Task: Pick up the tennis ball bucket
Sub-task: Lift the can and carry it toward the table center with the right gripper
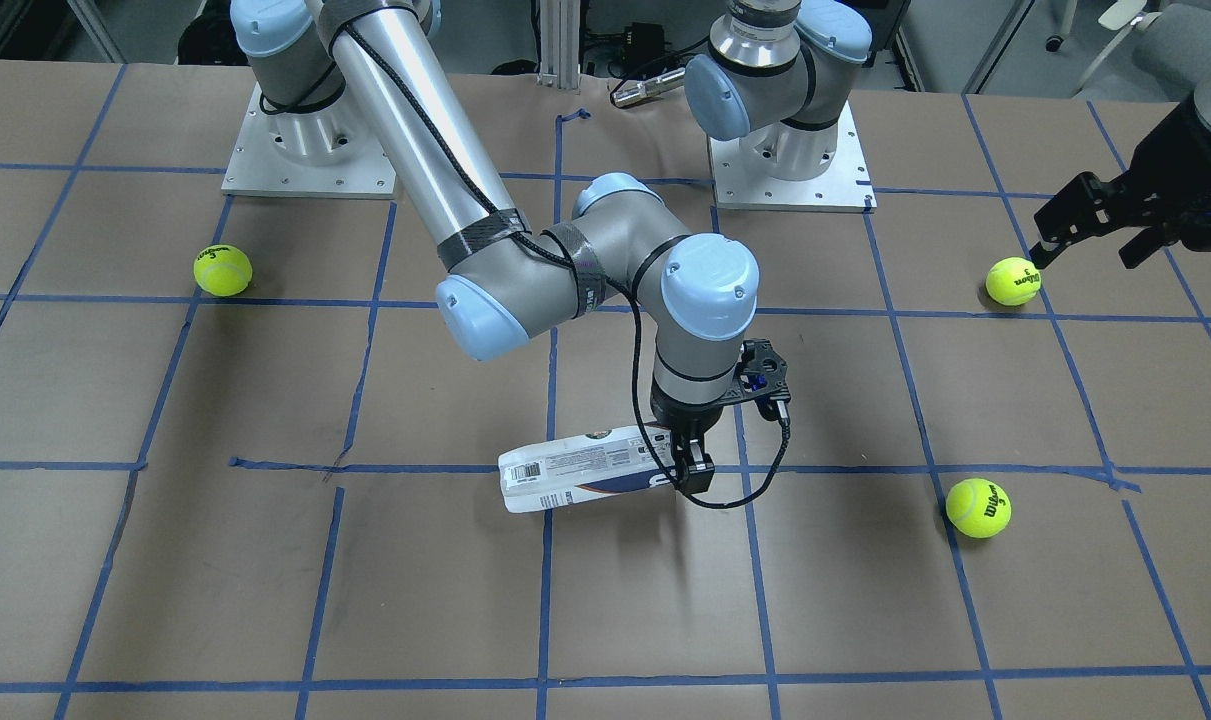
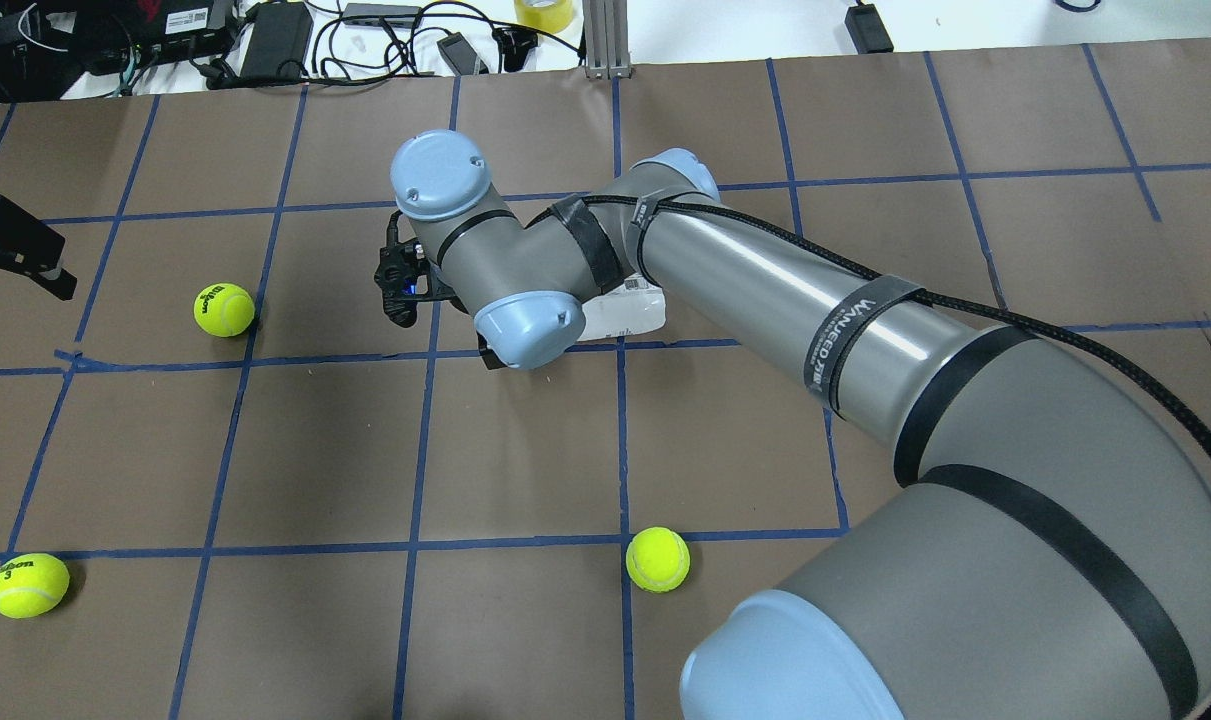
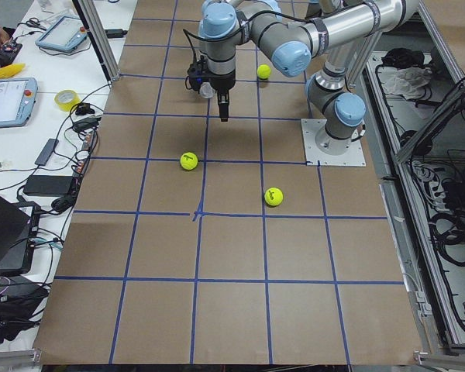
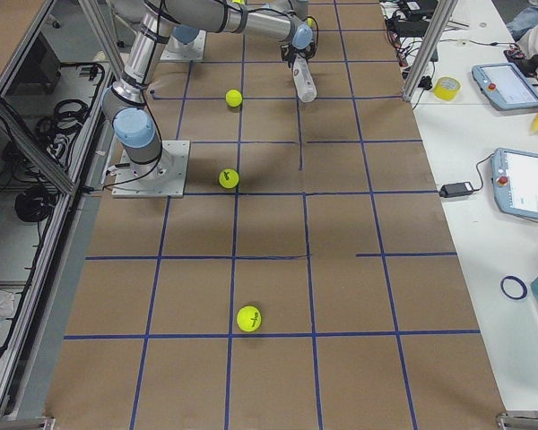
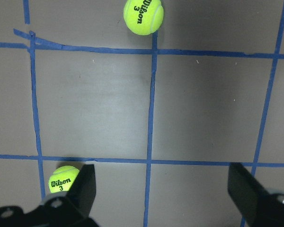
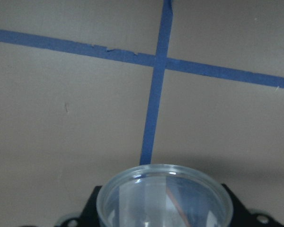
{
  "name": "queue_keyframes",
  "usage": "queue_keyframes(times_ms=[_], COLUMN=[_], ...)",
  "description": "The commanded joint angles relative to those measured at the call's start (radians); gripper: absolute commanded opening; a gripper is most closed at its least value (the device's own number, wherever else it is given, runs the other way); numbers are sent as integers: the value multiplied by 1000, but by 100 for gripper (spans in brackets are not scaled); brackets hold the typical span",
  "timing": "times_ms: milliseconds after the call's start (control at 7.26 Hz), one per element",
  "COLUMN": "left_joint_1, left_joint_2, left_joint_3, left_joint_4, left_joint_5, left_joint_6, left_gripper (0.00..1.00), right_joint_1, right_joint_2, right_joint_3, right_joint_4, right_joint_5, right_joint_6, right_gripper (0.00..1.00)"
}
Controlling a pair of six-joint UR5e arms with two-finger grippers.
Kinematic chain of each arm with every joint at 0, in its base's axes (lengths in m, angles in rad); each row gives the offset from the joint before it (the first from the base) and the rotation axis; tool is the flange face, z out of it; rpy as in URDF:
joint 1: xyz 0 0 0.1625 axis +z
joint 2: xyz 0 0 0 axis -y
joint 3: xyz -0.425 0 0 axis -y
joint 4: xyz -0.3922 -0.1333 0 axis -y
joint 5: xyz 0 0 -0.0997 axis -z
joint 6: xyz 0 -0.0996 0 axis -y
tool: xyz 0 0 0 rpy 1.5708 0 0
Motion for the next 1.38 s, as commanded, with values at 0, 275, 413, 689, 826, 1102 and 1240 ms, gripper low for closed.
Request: queue_keyframes(times_ms=[0, 275, 413, 689, 826, 1102, 1240], left_joint_1=[-1, -1, 0, -1, -3, -3, -6], left_joint_2=[-3, -9, -9, -9, -11, -12, -12], left_joint_3=[0, 0, 0, 2, 2, 2, 2], left_joint_4=[0, 0, 1, 0, 0, -2, -3], left_joint_5=[1, 0, 4, 4, 4, 3, -5], left_joint_6=[-2, -1, -1, -2, -8, -12, -13], left_gripper=[100, 100, 100, 100, 100, 100, 100], right_joint_1=[6, 21, 21, 21, 20, -25, -66], right_joint_2=[4, 10, 11, 8, -5, -109, -168], right_joint_3=[0, 0, 0, -1, -11, -23, -17], right_joint_4=[-6, -7, -6, -9, 5, 81, 129], right_joint_5=[4, 0, -3, -5, -2, 6, 7], right_joint_6=[6, 39, 47, 41, 46, 92, 131], right_gripper=[75, 87, 100, 100, 100, 100, 100])
